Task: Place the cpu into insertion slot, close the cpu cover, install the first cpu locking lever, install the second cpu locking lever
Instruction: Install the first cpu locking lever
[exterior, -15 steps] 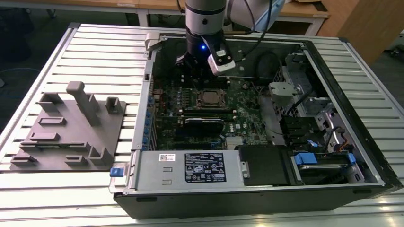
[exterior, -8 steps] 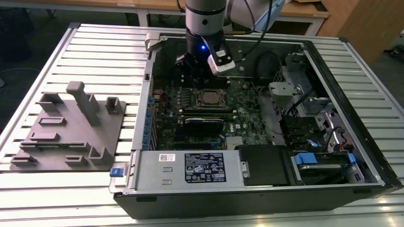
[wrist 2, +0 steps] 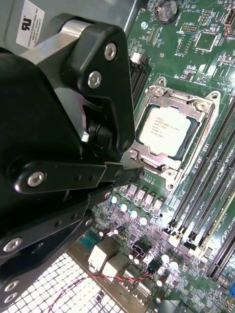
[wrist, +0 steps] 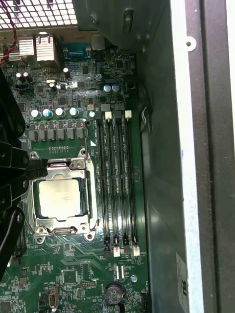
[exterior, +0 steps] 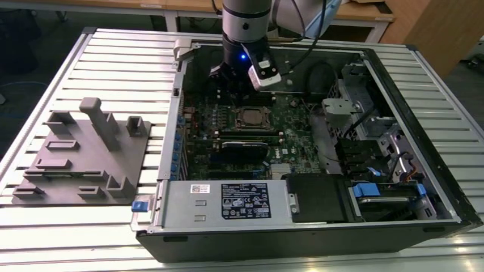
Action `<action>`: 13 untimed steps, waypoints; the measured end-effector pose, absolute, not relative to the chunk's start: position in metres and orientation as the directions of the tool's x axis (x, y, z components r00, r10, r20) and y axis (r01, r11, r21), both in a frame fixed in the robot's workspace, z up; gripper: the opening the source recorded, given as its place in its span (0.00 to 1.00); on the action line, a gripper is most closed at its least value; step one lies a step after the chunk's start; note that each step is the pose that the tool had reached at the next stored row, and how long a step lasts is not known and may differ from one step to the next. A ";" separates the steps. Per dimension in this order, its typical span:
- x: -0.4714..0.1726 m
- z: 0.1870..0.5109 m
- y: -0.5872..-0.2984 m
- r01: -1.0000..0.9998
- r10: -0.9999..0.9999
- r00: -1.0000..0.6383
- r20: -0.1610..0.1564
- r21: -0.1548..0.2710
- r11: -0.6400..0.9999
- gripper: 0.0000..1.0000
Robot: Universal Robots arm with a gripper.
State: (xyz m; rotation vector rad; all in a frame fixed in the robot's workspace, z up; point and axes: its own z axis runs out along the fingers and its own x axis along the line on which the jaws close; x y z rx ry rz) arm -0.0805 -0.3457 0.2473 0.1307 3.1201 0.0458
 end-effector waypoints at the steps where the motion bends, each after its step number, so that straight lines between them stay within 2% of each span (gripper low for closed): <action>1: -0.081 0.247 -0.346 0.083 0.084 -0.996 -0.017 0.030 0.996 0.11; 13: -0.082 0.247 -0.346 0.056 0.057 -0.998 -0.018 0.020 0.998 0.11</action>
